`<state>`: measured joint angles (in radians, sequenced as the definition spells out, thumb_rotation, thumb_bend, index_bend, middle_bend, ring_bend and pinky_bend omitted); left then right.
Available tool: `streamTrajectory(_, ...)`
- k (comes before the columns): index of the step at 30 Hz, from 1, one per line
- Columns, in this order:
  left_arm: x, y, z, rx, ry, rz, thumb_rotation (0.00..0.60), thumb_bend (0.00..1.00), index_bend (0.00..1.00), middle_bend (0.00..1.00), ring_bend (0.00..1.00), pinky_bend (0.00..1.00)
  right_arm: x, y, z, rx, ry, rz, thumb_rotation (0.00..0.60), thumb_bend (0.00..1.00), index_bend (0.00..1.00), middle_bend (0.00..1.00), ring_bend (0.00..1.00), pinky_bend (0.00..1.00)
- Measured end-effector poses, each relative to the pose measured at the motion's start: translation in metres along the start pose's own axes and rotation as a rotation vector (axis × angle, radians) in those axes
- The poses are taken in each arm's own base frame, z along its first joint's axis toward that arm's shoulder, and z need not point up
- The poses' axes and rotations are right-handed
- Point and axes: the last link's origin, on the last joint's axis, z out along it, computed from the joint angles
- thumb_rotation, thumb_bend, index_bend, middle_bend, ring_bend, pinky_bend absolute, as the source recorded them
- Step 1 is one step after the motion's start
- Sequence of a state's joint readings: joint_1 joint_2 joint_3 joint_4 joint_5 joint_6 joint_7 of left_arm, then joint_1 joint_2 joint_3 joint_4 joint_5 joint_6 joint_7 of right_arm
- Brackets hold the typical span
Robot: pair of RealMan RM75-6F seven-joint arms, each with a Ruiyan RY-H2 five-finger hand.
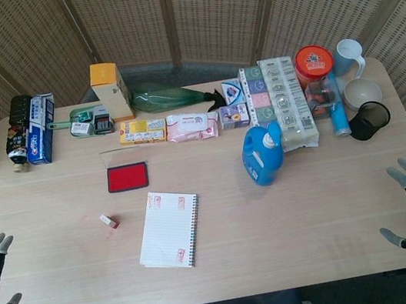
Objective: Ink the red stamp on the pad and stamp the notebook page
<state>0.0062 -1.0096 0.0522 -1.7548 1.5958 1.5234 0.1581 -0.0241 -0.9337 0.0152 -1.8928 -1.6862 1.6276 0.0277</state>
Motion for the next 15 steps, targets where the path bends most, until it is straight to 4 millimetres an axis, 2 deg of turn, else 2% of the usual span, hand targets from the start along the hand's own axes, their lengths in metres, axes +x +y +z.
streamTrajectory(8,-0.002,0.000,0.000,0.001,-0.001,0.006,0.600,0.11,0.00,0.00,0.03,0.16,0.000,0.000,0.000,0.000,-0.002,0.000,0.577,0.00,0.09,0.00,0.00,0.00)
streamTrajectory(10,-0.002,0.001,0.001,-0.003,-0.002,0.006,0.600,0.11,0.00,0.05,0.05,0.16,0.000,-0.001,0.000,0.001,-0.003,0.001,0.578,0.00,0.09,0.00,0.00,0.00)
streamTrajectory(11,-0.003,0.001,0.002,-0.006,0.000,0.007,0.600,0.11,0.00,0.10,0.08,0.16,0.000,-0.001,0.000,0.000,-0.003,0.003,0.579,0.00,0.09,0.00,0.00,0.00)
streamTrajectory(12,-0.003,0.002,0.003,-0.009,0.004,0.006,0.600,0.10,0.00,0.23,0.17,0.18,0.000,-0.001,0.000,0.000,-0.003,0.005,0.579,0.00,0.09,0.00,0.00,0.00)
streamTrajectory(13,-0.003,0.002,0.005,-0.013,0.008,0.004,0.600,0.10,0.00,0.41,0.31,0.24,0.000,-0.001,0.000,0.000,-0.003,0.006,0.582,0.00,0.09,0.00,0.00,0.00)
streamTrajectory(14,-0.003,0.003,0.007,-0.016,0.015,0.001,0.600,0.09,0.00,0.54,0.43,0.31,0.000,-0.001,0.000,-0.001,-0.003,0.006,0.582,0.00,0.09,0.00,0.00,0.00)
streamTrajectory(15,-0.003,0.005,0.010,-0.022,0.024,-0.004,0.600,0.09,0.00,0.74,0.65,0.48,0.000,-0.001,0.000,-0.002,-0.004,0.006,0.581,0.00,0.09,0.00,0.00,0.00)
